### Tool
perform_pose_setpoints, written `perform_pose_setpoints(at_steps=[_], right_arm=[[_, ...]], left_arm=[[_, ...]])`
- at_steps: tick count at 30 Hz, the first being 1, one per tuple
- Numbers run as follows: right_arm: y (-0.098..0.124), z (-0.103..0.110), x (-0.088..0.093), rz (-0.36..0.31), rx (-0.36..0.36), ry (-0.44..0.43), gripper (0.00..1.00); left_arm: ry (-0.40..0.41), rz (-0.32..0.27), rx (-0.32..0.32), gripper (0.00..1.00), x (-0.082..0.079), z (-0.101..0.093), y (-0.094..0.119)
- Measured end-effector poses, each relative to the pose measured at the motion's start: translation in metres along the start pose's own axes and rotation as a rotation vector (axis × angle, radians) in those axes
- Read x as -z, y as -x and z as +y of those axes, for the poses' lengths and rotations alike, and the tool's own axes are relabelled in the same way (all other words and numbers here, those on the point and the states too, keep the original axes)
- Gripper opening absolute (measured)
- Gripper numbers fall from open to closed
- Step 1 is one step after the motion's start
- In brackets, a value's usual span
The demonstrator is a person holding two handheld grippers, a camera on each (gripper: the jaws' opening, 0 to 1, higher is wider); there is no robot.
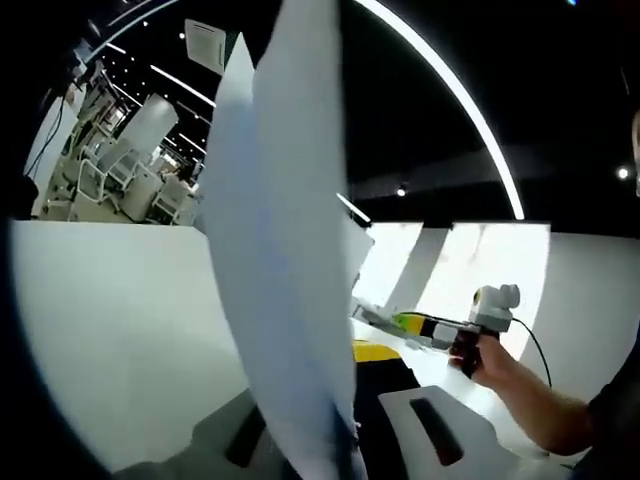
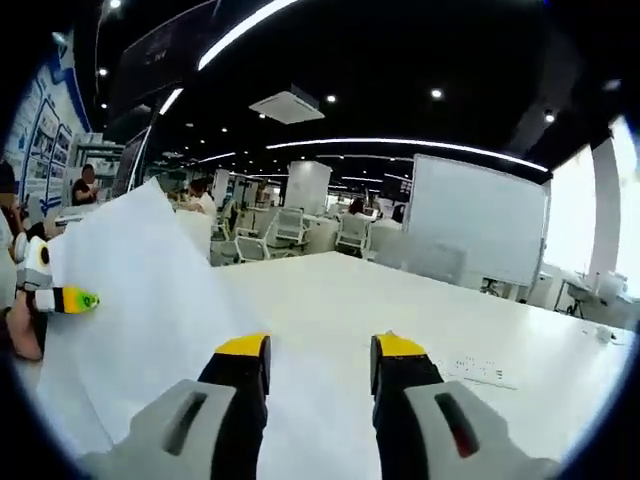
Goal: Organize the stack of printing papers by aligning and flattening the scattered papers on the table
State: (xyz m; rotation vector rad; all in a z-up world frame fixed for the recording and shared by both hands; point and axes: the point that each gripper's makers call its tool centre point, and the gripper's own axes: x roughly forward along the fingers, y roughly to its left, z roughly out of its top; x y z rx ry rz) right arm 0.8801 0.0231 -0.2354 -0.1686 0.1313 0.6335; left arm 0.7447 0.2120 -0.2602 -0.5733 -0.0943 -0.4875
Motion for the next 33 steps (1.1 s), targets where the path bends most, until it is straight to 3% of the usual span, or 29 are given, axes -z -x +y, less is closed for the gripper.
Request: perform_pose_setpoints(at_steps=[5,12,21,27,33], right_arm=[[-0.012,0.005,0.005,0.01,-0.027,-0.026,0.37],[-0.027,0.021,0.011,-0.013,-0.123,-0.092,0.49],[-0.036,0.029,0.013,-0.042,-0.275,-0.242,0.49],[-0.035,0.044,0.017,-0.026,-0.342,-0.232,0.49],[-0.035,0.051,0.021,-0.018,-0.397,-0.391,0.43]], left_arm=[[0.004,-0.005,0.014,0.07,-0.001,-0.003,0.0],[0.008,-0.022,0.041,0.06,-0.004,-0.008,0.001],[0.004,-0.02,0.059,0.06,-0.003,-0.012,0.001],[0.004,-0.019,0.063,0.06,-0.003,-0.013,0.001],[0.001,-0.015,0.059,0.06,-0.002,-0.013,0.001]])
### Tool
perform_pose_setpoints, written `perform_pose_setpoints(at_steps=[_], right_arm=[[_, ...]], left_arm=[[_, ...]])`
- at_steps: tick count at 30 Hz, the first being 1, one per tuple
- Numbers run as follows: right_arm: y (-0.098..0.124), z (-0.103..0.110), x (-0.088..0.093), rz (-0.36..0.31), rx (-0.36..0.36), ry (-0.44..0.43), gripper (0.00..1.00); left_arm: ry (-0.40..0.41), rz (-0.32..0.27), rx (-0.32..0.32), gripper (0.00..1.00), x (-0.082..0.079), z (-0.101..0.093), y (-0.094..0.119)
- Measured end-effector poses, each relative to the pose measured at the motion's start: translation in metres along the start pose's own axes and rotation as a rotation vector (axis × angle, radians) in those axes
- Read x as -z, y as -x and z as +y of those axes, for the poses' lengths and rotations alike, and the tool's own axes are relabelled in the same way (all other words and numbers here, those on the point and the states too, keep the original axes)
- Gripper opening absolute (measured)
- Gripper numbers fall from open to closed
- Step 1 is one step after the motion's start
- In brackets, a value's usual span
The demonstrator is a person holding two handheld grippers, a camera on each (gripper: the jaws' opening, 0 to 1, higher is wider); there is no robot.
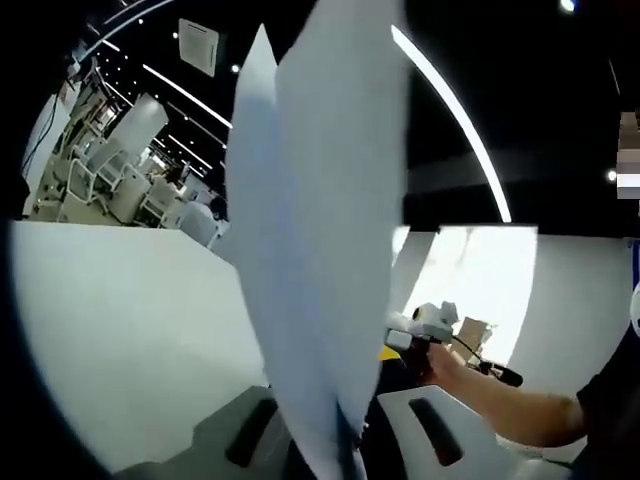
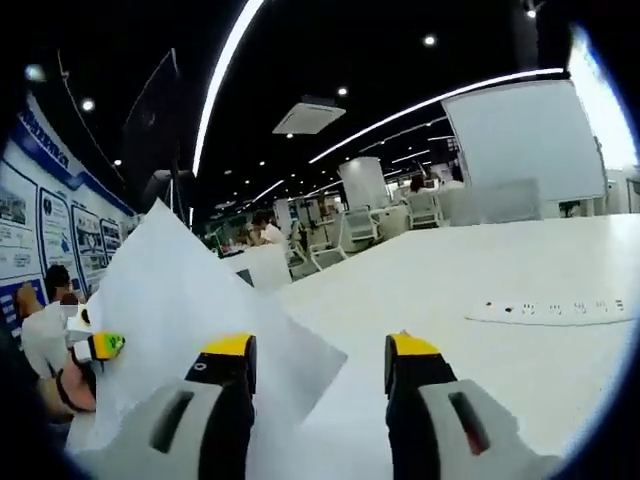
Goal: Organize the stack of printing papers by aligning and flattening the scattered papers on the table
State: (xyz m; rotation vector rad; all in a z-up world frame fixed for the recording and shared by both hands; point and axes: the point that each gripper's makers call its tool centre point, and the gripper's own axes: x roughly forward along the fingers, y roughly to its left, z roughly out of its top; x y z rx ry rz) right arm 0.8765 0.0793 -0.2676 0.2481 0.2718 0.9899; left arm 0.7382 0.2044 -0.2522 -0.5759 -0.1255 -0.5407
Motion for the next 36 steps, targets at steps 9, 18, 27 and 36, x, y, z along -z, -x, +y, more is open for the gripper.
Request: perform_pose_setpoints(at_steps=[9,18,27,36], right_arm=[[0.007,0.013,0.01,0.012,-0.046,-0.062,0.13],[0.017,0.009,0.012,0.039,-0.019,-0.081,0.0],[0.027,0.006,0.011,0.032,0.005,-0.233,0.0],[0.045,0.013,-0.007,-0.02,-0.058,-0.445,0.0]], left_arm=[[-0.004,0.006,-0.01,0.06,0.002,0.002,0.0],[-0.003,0.009,-0.032,0.09,0.002,0.006,-0.001],[0.003,0.004,-0.05,0.16,0.001,0.009,-0.001],[0.009,-0.005,-0.064,0.17,0.0,0.012,0.0]])
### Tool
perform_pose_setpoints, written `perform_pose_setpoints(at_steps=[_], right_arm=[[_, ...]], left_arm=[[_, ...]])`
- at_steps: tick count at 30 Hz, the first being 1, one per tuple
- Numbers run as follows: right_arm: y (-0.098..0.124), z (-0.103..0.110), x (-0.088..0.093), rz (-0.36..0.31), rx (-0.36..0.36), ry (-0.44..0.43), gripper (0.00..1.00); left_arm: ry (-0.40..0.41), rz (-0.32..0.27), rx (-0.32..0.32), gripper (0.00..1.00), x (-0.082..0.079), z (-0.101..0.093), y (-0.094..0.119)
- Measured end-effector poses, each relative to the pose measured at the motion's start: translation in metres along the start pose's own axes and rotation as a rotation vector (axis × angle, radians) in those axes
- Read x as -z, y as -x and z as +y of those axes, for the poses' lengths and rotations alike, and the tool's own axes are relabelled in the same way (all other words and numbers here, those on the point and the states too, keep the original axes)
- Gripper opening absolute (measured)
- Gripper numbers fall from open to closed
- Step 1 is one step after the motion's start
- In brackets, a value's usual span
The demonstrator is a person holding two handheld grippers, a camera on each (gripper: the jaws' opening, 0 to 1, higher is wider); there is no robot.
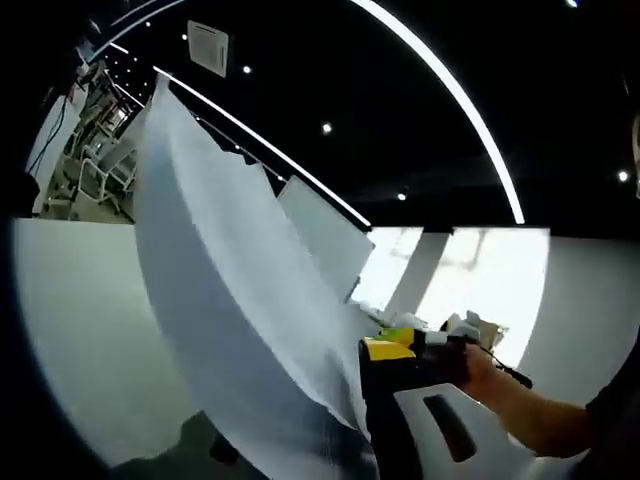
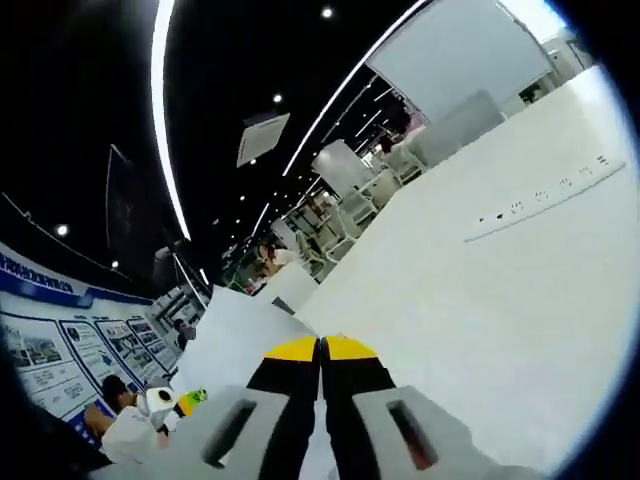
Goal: Organize the stack of printing papers by aligning and flattening the scattered papers on the table
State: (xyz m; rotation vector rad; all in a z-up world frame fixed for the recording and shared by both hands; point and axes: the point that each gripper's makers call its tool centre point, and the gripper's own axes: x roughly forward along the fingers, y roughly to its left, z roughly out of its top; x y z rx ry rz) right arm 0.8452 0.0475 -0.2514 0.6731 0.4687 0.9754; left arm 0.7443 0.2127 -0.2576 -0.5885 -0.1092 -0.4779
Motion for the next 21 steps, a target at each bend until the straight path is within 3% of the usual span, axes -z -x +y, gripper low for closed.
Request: perform_pose_setpoints(at_steps=[10,16,21], right_arm=[[0.021,0.001,0.018,0.058,-0.004,-0.107,0.0],[0.03,0.014,0.04,0.068,0.007,-0.097,0.0],[0.036,0.022,0.063,0.104,0.037,-0.019,0.0]], left_arm=[[0.008,-0.006,-0.007,0.18,-0.001,0.003,0.0],[0.012,-0.01,-0.01,0.18,-0.002,0.004,0.001],[0.019,-0.016,-0.015,0.18,-0.003,0.006,0.001]])
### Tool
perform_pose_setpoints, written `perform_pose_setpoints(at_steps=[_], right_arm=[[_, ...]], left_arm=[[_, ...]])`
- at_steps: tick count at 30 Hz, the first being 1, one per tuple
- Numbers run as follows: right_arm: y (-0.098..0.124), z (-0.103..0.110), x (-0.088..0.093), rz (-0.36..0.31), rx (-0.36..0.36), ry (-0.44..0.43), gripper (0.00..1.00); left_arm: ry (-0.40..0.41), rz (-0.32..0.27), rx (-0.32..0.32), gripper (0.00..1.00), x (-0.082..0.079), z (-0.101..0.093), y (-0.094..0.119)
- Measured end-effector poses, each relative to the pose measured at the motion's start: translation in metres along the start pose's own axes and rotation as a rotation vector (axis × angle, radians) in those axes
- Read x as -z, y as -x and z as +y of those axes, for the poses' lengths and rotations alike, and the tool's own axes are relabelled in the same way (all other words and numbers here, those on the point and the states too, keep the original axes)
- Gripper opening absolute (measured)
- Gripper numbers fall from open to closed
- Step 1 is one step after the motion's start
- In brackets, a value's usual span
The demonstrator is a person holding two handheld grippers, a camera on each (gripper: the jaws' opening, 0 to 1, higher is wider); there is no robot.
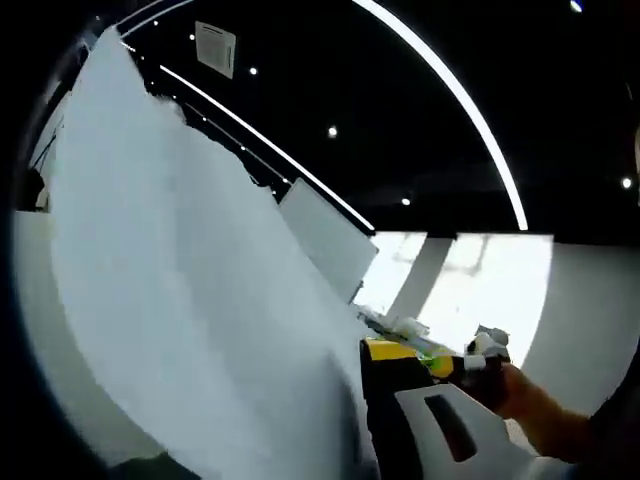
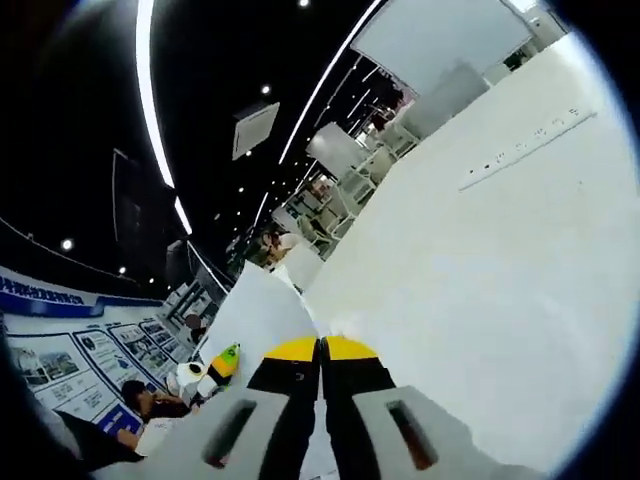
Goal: Organize the stack of printing papers by aligning and flattening the scattered papers on the table
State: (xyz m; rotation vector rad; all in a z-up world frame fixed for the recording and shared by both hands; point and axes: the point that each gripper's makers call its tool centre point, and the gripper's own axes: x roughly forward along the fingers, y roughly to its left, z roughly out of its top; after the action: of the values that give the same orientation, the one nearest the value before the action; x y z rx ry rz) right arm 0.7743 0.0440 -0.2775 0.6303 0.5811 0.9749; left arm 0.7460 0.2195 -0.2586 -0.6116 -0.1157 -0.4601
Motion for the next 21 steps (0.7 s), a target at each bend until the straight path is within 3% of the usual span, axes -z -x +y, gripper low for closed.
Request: perform_pose_setpoints(at_steps=[9,16,21], right_arm=[[0.01,0.003,0.028,0.057,0.045,0.097,0.0],[0.009,0.001,0.042,0.085,0.042,0.087,0.0],[0.009,0.002,0.046,0.111,0.058,0.162,0.0]], left_arm=[[-0.007,0.001,-0.002,0.17,0.0,0.001,0.0],[-0.015,0.003,-0.002,0.14,0.001,0.0,0.0],[-0.024,0.008,-0.003,0.08,0.002,0.0,0.0]])
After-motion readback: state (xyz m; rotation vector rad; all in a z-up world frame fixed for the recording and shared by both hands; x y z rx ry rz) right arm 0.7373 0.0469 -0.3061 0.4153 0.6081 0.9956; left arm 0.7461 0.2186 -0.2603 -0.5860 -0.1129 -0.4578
